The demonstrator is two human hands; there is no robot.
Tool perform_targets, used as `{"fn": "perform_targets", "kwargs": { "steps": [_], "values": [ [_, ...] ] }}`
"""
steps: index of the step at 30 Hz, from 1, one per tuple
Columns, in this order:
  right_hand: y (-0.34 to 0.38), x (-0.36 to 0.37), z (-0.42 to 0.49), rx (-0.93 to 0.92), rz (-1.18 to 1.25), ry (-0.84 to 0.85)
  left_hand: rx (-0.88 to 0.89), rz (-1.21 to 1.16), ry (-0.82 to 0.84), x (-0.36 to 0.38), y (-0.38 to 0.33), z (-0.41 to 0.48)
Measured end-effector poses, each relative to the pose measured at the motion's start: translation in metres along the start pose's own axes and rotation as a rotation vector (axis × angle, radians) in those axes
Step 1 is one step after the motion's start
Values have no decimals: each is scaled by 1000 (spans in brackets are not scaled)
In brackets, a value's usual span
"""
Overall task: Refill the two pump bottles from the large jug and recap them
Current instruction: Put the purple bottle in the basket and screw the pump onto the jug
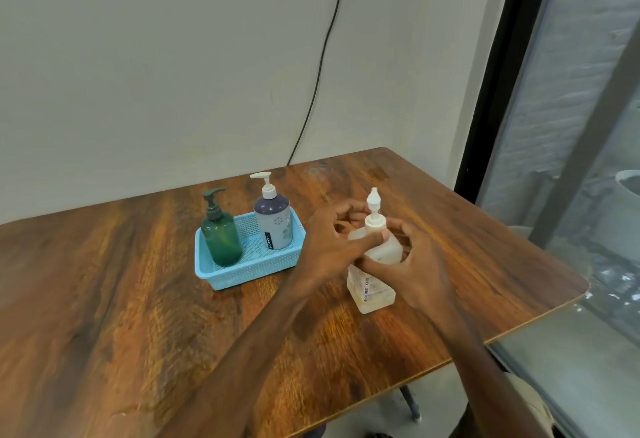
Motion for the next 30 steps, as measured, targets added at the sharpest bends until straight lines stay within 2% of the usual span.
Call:
{"fn": "perform_targets", "kwargs": {
  "steps": [5, 9, 15, 19, 23, 30],
  "values": [
    [-1, 2, 0, 3, 15, -11, 22, 63, 38, 5, -2, -2],
    [-3, 3, 1, 10, 6, -9, 24, 167, -9, 9, -4, -5],
    [0, 1, 0, -1, 15, 2, 113, 146, -81, 3, -15, -1],
    [2, 0, -1, -7, 30, 8, 110, 150, -89, 7, -11, 1],
    [0, 1, 0, -5, 18, 12, 114, 224, 16, -2, -6, 10],
    [-2, 2, 1, 0, 70, 19, 96, 155, 182, -1, 1, 12]
  ]
}}
Point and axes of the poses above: each hand's wrist, its own z-axis towards the middle knuckle, its own x-axis out of the palm, y = z × x, the point moved 3 cm from there along z, towards the middle knuckle, and after that the axes turned 2 degrees about x, right-handed, at the moved point
